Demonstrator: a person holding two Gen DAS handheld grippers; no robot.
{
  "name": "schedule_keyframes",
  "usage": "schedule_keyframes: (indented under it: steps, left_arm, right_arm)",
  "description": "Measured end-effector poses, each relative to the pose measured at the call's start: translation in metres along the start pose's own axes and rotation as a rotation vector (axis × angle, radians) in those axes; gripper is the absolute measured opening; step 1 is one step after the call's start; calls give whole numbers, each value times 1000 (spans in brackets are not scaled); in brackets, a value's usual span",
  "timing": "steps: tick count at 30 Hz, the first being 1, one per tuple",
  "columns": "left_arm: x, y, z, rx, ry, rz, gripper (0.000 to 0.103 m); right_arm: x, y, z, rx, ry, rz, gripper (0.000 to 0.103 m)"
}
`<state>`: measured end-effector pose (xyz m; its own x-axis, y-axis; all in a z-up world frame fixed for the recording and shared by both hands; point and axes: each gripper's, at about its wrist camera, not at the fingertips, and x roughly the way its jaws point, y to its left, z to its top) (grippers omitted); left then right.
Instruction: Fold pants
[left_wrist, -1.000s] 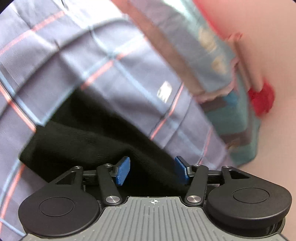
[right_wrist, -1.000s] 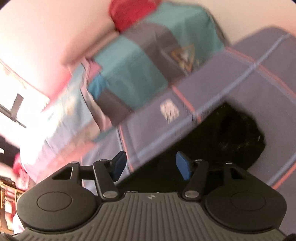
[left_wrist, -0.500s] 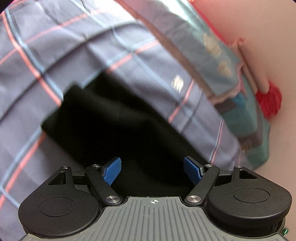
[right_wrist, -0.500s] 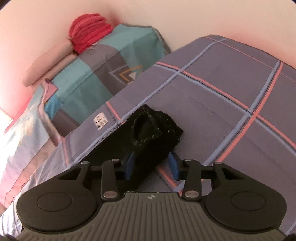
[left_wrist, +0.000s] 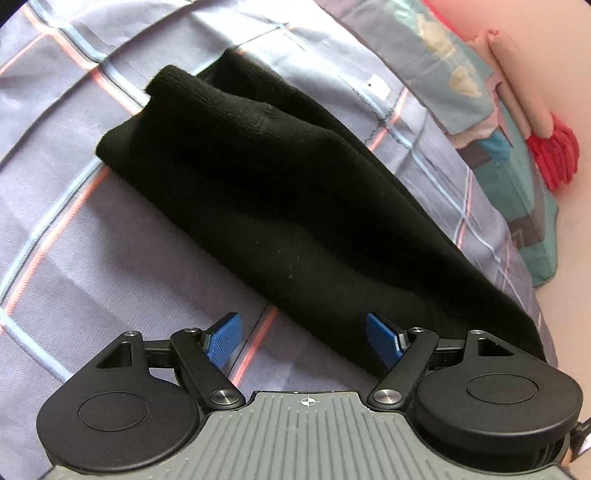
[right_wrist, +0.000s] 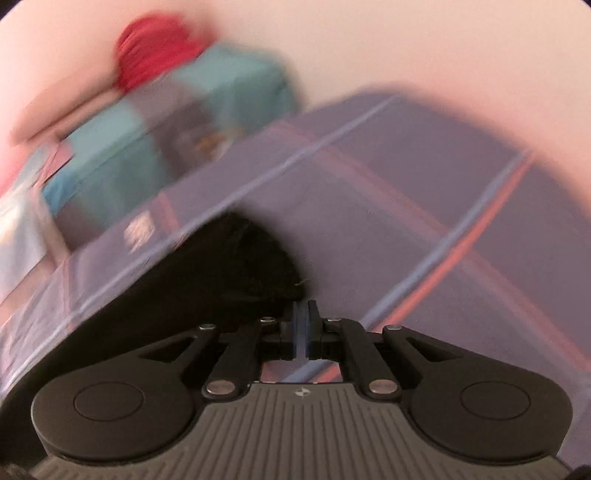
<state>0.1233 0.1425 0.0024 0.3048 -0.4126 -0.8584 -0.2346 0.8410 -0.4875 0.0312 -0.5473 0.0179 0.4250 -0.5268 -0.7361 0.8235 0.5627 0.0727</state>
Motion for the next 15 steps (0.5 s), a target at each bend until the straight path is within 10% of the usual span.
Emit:
schedule_keyframes:
  steps: [3, 10, 15]
  left_arm:
    - [-1, 2, -7, 37, -3, 37, 103]
    - [-4, 5, -28, 61, 3, 44, 103]
    - [-21, 11, -46, 97, -22, 56, 103]
  right_arm:
    - [-40, 26, -12, -110, -72, 155, 46]
    - [-137, 217, -112, -798, 111, 947, 52]
    - [-193, 331, -193, -1171, 91, 1228, 64]
